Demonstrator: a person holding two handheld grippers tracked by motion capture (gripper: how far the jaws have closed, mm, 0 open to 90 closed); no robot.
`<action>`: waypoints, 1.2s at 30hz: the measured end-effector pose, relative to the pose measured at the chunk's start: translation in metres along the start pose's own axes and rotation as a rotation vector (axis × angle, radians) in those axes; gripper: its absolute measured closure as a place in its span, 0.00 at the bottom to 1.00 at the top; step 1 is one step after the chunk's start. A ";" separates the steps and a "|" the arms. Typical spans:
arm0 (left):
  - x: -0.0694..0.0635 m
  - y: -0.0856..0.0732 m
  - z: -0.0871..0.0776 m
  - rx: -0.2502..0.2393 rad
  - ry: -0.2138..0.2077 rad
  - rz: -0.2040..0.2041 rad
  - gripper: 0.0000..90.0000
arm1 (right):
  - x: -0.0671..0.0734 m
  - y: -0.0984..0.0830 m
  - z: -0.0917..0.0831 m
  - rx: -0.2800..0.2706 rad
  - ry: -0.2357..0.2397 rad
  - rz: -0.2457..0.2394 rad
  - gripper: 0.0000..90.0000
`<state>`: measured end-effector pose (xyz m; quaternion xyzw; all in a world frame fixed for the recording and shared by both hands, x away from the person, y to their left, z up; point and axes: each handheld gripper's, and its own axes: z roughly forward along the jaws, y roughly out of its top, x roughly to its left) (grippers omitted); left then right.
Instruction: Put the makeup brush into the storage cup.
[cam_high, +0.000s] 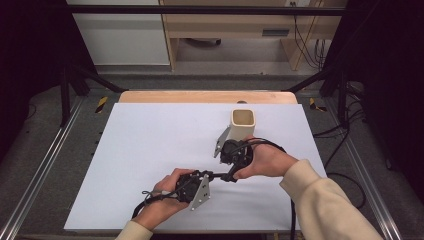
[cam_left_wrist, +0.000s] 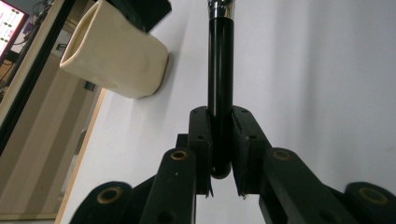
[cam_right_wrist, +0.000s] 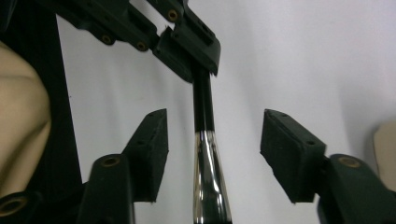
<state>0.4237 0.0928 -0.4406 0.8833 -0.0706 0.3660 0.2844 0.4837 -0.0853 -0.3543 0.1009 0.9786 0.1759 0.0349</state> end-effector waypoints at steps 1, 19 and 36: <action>0.001 -0.001 0.000 0.003 0.003 0.004 0.88 | 0.000 -0.002 -0.001 0.000 -0.008 0.005 0.42; -0.006 -0.017 0.004 -0.061 0.039 -0.139 0.88 | -0.001 -0.026 -0.003 -0.069 -0.133 0.054 0.23; -0.003 -0.027 -0.004 -0.047 0.069 -0.198 0.88 | 0.002 -0.032 -0.007 -0.153 -0.204 0.102 0.21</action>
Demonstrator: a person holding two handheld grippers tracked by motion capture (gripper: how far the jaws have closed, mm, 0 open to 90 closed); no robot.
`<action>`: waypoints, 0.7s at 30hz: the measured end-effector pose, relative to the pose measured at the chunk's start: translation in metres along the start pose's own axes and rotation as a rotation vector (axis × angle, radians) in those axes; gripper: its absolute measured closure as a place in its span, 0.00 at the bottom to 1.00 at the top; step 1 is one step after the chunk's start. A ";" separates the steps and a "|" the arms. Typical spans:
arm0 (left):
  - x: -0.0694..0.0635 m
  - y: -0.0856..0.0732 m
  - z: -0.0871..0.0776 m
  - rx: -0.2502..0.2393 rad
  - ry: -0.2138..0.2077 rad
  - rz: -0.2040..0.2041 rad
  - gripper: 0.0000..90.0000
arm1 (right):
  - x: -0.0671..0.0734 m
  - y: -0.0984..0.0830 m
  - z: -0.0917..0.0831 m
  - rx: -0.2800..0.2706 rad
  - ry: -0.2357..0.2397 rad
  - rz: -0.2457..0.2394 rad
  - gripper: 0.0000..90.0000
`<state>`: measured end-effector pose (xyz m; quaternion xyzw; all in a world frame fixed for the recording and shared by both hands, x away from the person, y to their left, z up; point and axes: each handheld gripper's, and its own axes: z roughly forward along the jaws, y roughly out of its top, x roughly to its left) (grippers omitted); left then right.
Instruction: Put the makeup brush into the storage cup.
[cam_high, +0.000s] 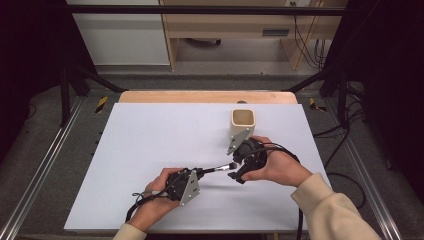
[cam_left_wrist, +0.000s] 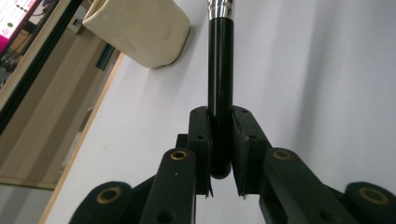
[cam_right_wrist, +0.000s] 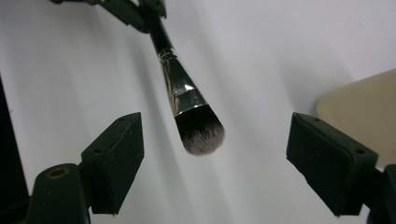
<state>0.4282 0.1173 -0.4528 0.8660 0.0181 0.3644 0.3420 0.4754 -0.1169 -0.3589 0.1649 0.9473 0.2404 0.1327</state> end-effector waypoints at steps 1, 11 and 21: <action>0.001 -0.001 -0.001 0.000 0.007 -0.011 0.88 | 0.000 -0.001 -0.002 -0.027 -0.019 0.016 0.20; 0.013 -0.012 -0.010 -0.003 0.064 -0.195 0.88 | 0.001 -0.028 -0.020 -0.382 -0.182 0.294 0.13; 0.023 -0.020 -0.018 -0.083 0.094 -0.384 0.88 | 0.015 -0.040 0.008 -0.512 -0.187 0.378 0.07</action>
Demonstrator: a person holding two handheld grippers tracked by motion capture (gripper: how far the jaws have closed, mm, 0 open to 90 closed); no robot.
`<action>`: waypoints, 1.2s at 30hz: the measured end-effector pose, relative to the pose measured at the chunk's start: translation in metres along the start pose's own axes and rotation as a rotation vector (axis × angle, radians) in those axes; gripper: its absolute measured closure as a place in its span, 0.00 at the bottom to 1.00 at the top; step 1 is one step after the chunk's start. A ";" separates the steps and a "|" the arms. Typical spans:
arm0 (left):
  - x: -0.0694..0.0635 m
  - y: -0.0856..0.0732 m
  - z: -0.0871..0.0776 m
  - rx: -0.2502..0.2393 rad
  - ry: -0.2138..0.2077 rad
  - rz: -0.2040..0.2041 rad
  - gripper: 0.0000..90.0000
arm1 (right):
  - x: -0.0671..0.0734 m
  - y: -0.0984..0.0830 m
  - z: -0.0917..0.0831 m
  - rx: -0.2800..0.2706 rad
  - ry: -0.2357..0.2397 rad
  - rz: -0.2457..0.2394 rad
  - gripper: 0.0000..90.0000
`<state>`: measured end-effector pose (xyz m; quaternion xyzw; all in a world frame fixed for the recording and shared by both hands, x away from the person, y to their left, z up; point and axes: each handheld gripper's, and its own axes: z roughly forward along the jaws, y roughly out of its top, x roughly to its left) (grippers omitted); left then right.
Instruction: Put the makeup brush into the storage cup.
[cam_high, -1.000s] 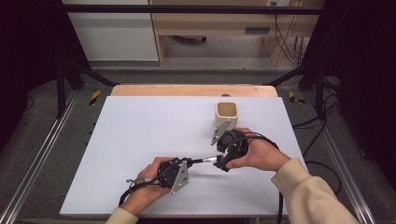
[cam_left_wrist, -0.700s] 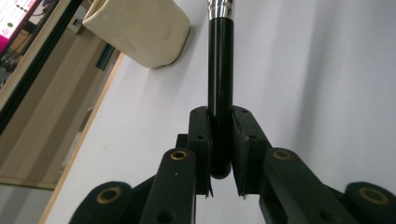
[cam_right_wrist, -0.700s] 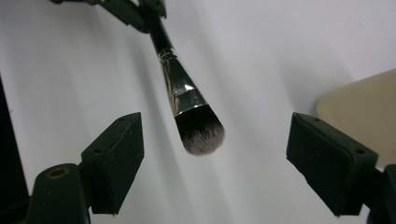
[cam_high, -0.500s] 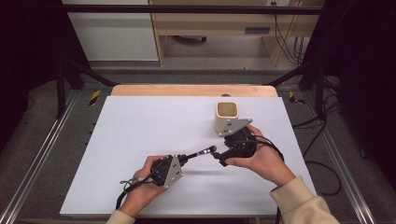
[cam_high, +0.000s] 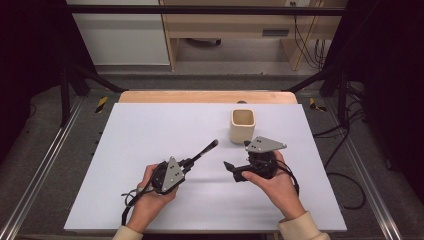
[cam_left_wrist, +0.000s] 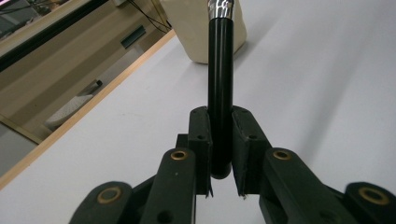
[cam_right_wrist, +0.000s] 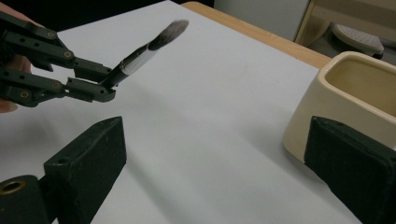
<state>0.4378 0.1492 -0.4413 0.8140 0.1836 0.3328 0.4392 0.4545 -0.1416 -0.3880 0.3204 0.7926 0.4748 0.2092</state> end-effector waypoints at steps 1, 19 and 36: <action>0.001 0.000 -0.001 -0.007 0.000 -0.017 0.88 | 0.001 -0.001 0.002 -0.021 -0.005 0.018 0.08; 0.000 -0.010 -0.011 -0.078 -0.043 -0.163 0.88 | 0.016 -0.024 0.016 -0.208 0.062 0.121 0.10; -0.017 -0.002 -0.006 -0.166 -0.138 -0.231 0.88 | 0.030 -0.025 0.020 -0.260 0.142 0.108 0.21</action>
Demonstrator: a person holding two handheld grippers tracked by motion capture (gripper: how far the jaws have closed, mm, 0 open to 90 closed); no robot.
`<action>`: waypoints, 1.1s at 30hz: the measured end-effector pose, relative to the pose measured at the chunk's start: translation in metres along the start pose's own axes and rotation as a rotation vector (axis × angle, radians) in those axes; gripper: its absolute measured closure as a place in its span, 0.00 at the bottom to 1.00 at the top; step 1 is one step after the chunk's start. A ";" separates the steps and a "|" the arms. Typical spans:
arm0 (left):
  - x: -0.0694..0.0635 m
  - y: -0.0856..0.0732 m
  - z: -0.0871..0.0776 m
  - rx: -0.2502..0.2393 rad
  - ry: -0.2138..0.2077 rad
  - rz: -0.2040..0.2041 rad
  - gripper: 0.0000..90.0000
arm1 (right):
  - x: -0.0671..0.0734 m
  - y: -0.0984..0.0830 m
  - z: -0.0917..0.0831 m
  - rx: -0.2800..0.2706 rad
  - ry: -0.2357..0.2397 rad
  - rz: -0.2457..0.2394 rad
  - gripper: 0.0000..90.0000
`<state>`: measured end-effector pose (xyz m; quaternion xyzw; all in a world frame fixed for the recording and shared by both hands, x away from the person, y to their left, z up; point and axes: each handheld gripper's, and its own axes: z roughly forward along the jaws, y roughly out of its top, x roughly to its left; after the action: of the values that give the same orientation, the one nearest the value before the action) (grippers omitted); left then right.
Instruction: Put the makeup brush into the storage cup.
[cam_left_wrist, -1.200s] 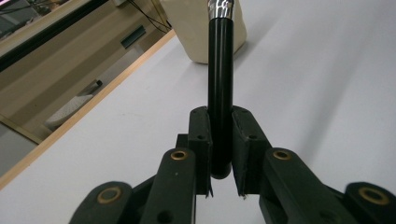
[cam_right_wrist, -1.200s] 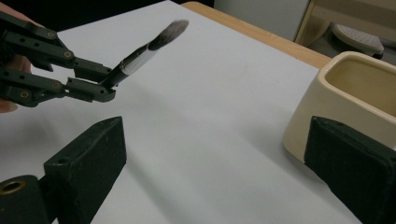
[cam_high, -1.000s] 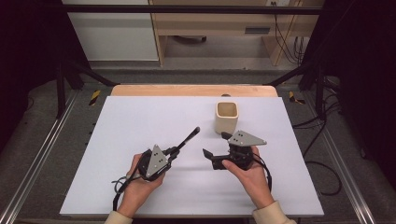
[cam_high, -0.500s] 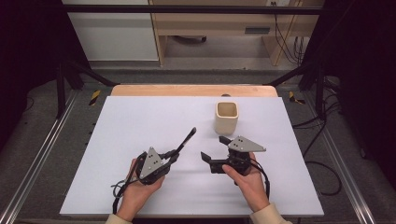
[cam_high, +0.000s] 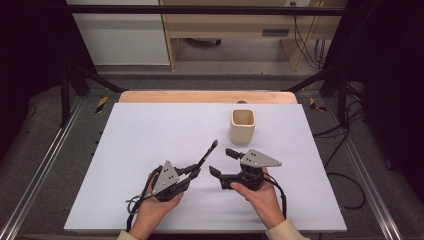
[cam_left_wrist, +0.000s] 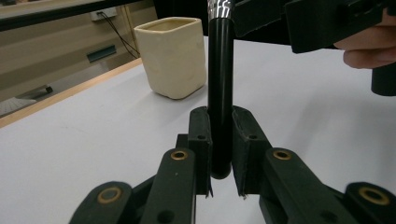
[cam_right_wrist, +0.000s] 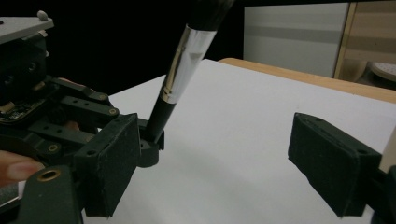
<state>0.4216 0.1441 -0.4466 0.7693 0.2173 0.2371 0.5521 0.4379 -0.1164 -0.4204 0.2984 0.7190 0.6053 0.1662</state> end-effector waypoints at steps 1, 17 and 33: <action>0.000 0.000 0.000 -0.001 -0.003 -0.002 0.88 | 0.000 0.000 0.000 0.000 0.000 0.000 0.21; -0.008 -0.002 0.006 0.004 -0.030 0.006 0.88 | 0.004 -0.001 0.005 -0.009 0.078 0.033 0.50; -0.011 -0.003 0.008 0.003 -0.043 0.005 0.88 | 0.008 -0.004 0.012 -0.007 0.130 0.058 0.70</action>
<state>0.4174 0.1320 -0.4527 0.7755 0.2040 0.2216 0.5549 0.4382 -0.1023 -0.4263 0.2786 0.7171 0.6306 0.1025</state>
